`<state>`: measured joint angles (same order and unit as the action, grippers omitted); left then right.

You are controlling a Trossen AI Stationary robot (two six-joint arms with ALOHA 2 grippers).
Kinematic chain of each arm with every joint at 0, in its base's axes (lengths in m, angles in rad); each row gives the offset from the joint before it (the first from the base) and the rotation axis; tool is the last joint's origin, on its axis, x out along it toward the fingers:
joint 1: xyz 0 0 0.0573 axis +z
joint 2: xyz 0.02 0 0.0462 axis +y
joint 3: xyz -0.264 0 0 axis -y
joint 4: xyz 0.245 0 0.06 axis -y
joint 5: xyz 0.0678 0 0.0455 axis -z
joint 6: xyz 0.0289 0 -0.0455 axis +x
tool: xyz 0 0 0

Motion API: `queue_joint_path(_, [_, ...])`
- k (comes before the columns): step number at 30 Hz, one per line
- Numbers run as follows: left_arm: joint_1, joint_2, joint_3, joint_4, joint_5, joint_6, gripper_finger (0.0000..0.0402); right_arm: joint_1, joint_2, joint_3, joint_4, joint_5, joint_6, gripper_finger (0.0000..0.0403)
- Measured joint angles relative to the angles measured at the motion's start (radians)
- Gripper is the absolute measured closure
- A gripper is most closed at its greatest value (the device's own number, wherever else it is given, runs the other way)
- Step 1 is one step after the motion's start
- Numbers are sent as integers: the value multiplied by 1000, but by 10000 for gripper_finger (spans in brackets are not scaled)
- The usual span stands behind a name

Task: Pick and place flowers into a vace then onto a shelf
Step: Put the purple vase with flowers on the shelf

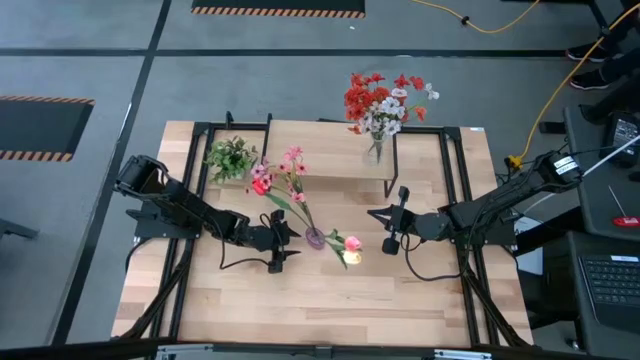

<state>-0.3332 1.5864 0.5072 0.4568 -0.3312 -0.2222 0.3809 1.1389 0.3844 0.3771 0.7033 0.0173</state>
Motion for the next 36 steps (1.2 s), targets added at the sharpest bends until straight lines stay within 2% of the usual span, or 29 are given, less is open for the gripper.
queue_joint_path(6, [6,4,0,7,-1,0,176,0,0,0,0,0,0,386])
queue_joint_path(15, [54,114,0,126,-8,54,176,0,0,0,-1,0,0,386])
queue_joint_path(20, [83,123,0,138,-5,71,176,0,0,0,-1,0,0,386])
queue_joint_path(26, [107,123,0,205,102,123,176,0,0,0,-1,0,-1,386])
queue_joint_path(32, [132,123,0,229,111,181,176,0,0,0,-1,0,-1,386])
queue_joint_path(36, [151,123,0,230,176,149,176,0,0,0,-1,0,0,386])
